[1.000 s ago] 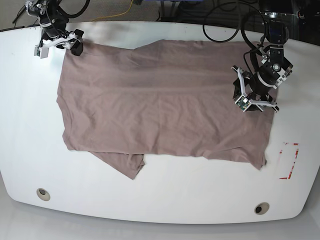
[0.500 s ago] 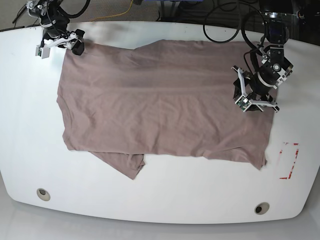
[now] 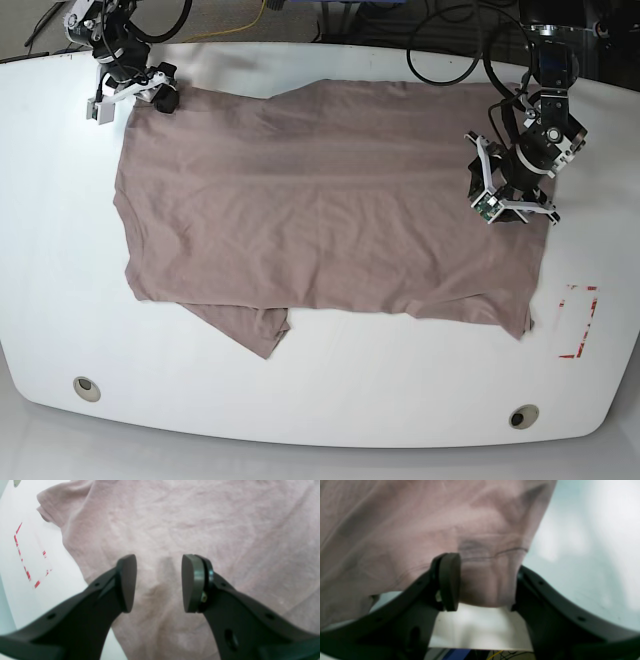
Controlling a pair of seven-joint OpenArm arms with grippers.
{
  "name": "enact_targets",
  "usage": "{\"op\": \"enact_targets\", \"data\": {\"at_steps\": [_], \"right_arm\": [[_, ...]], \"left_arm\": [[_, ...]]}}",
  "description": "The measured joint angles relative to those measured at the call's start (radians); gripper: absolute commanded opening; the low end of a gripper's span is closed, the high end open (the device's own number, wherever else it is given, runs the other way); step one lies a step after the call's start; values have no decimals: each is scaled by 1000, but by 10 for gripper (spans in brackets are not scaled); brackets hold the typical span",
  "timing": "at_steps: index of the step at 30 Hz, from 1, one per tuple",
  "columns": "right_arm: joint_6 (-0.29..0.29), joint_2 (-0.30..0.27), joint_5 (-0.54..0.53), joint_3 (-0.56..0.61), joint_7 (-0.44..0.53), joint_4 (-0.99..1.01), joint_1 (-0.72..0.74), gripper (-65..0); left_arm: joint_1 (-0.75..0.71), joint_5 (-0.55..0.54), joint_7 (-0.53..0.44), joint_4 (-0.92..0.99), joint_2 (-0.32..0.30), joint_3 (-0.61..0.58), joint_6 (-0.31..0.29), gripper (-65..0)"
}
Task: Layout the t-shirt on the table in an organized manner, then fold the t-shirt properly
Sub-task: 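Release the fabric with the right gripper and move it onto the shirt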
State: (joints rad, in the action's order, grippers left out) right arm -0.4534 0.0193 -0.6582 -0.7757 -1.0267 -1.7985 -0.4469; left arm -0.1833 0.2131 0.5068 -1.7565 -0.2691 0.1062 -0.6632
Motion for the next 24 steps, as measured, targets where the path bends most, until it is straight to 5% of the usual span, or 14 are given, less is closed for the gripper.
{"op": "enact_targets", "data": {"at_steps": [7, 17, 24], "right_arm": [[0, 1, 6, 1, -3, 0, 0, -644], [1, 0, 3, 1, -8, -72, -8, -650], [5, 0, 0, -4, -122, -130, 8, -650]], "left_arm": [[-2, 0, 0, 0, 0, 2, 0, -376], [-2, 0, -1, 21, 0, 2, 0, -376], [-2, 0, 0, 31, -1, 2, 0, -376]]}}
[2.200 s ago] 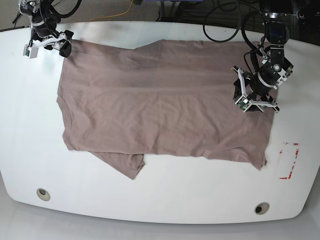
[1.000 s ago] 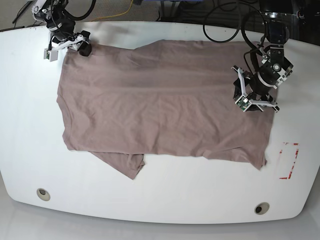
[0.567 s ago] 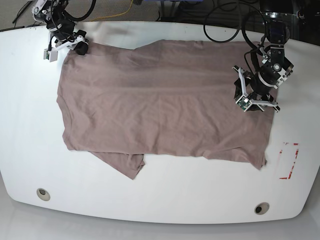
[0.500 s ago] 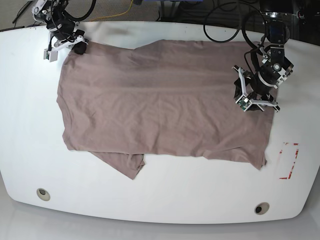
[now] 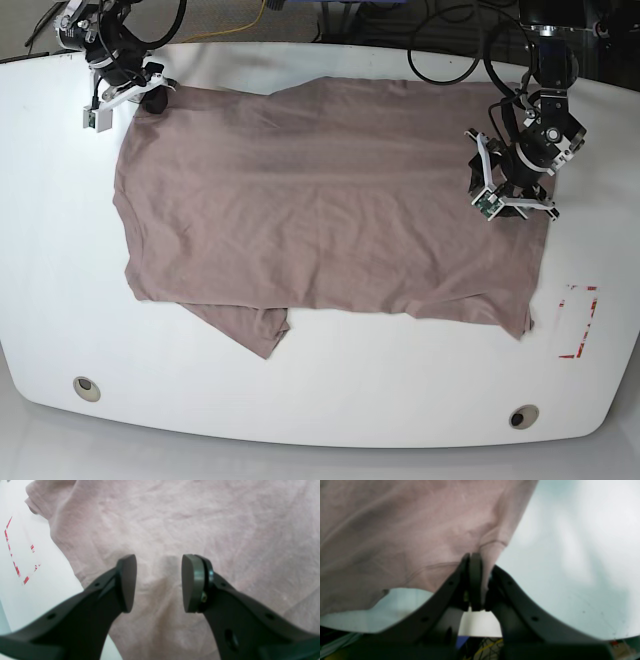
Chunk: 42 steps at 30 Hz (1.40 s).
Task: Layout the t-shirt on the table in an organized manner, then fold the t-shirt properly
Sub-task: 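Release the fabric with the right gripper and move it onto the shirt, then pinch the t-shirt fabric with the right gripper and drag it outward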
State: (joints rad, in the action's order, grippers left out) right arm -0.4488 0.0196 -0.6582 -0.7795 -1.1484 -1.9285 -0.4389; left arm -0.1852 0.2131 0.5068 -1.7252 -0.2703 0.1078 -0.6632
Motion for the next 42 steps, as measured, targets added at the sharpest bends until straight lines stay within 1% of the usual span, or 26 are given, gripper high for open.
{"op": "enact_targets", "data": {"at_steps": [3, 7, 12, 16, 19, 26, 31, 42], "right_arm": [[0, 0, 3, 0, -32, -4, 18, -650], [0, 0, 0, 0, -34, -5, 35, -650], [0, -1, -54, 0, -36, -6, 58, -650], [1, -25, -92, 3, -50, -6, 89, -650], [24, -45, -103, 2, -46, -6, 122, -650], [31, -44, -108, 5, -43, 2, 214, -650], [34, -48, -107, 6, -42, 70, 285, -650], [37, -85, -105, 8, -43, 296, 385, -650]], "left_arm": [[0, 0, -1, 0, 0, 0, 0, -376], [0, 0, 0, 0, 0, 1, 0, -376], [0, 2, 0, 0, -2, 3, 0, -376], [0, 1, 0, 0, -2, 3, 0, -376], [0, 3, 1, 0, -3, 3, 0, -376], [0, 4, -2, 0, -2, 3, 0, -376], [0, 4, 0, 0, -4, 5, 0, -376], [-1, 4, 0, 0, -12, 5, 0, -376]]}}
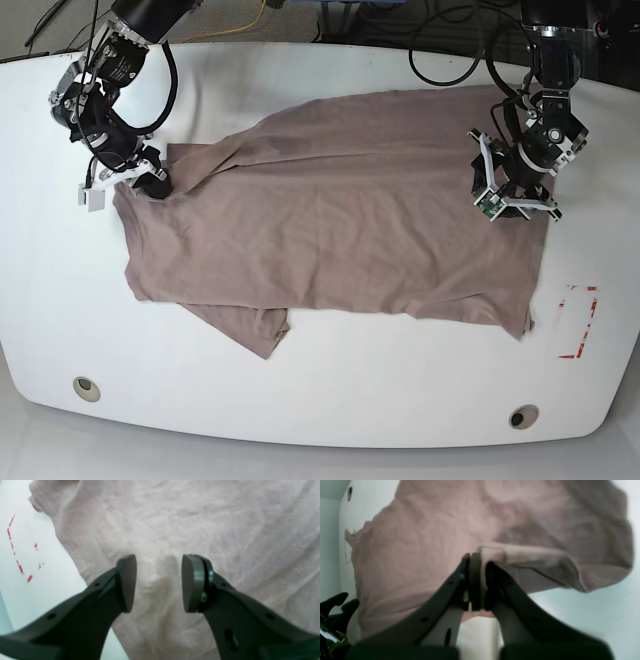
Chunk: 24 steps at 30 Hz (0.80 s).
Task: Layout the t-shirt on the table in an organized manner, then fold the t-shirt properly
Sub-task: 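Pinch the t-shirt fabric with the right gripper and drag it outward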
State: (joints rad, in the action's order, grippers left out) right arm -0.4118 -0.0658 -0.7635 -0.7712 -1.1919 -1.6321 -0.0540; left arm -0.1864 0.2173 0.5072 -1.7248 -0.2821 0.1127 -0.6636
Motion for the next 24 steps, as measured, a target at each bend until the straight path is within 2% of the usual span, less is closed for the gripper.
{"op": "enact_targets", "data": {"at_steps": [8, 13, 16, 24], "right_arm": [[0, -17, 0, -4, 2, 6, 3, -650], [1, -15, 0, -4, 2, 10, 6, -650], [1, -14, 7, -3, 1, 11, 25, -650], [2, -8, 0, 132, 4, 18, 131, -646]], "left_arm": [[-60, 3, 1, -23, -13, 3, 0, -376], [-151, -13, -5, -79, -35, 45, -42, -376], [-174, 1, 13, -80, -38, 67, -42, -376], [-174, -8, -7, -92, -34, 71, -41, -376]]}}
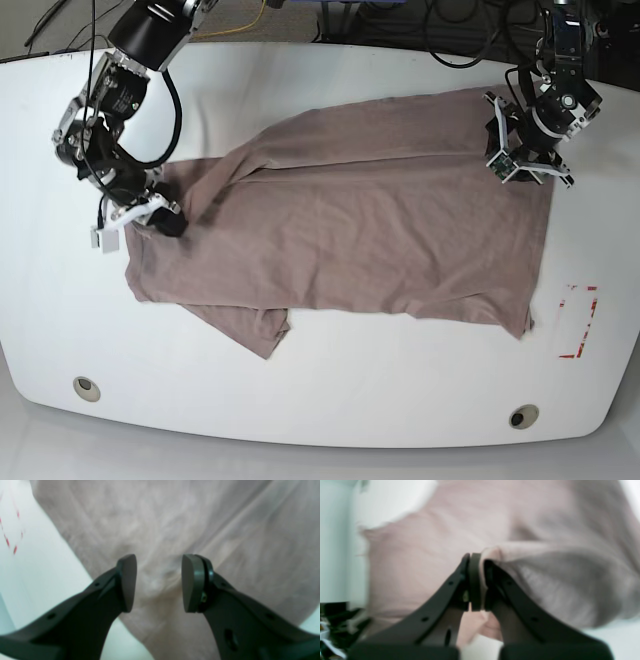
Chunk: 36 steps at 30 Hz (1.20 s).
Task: Layout the t-shirt on the table in an organized manner, then fold the t-shirt properly
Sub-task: 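Pinch the t-shirt fabric with the right gripper and drag it outward, then release the fabric and reposition the right gripper over the shirt edge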
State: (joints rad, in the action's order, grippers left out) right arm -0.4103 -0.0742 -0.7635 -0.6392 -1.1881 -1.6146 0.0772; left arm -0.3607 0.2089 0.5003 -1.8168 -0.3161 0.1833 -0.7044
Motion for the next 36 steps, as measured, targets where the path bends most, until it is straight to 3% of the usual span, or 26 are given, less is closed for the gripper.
{"op": "enact_targets", "data": {"at_steps": [6, 9, 13, 18, 21, 36], "right_arm": [[1, 9, 2, 69, 3, 87, 61, -636], [2, 10, 5, 92, 2, 145, 86, -598], [2, 5, 6, 111, 14, 220, 116, -475], [2, -27, 1, 167, 32, 268, 125, -229], [2, -60, 7, 223, 31, 269, 124, -118], [1, -246, 5, 248, 26, 40, 5, -98]], "left_arm": [[-6, 8, 8, 0, -3, 2, 0, -378], [-4, 6, 5, 0, 0, 1, 0, -378], [-5, 4, 5, 0, -1, 2, 0, -378], [-5, 6, 5, 0, 0, 1, 0, -378], [-5, 8, 7, 0, 0, 1, 0, -378], [3, 7, 6, 0, 0, -3, 0, -378]]}}
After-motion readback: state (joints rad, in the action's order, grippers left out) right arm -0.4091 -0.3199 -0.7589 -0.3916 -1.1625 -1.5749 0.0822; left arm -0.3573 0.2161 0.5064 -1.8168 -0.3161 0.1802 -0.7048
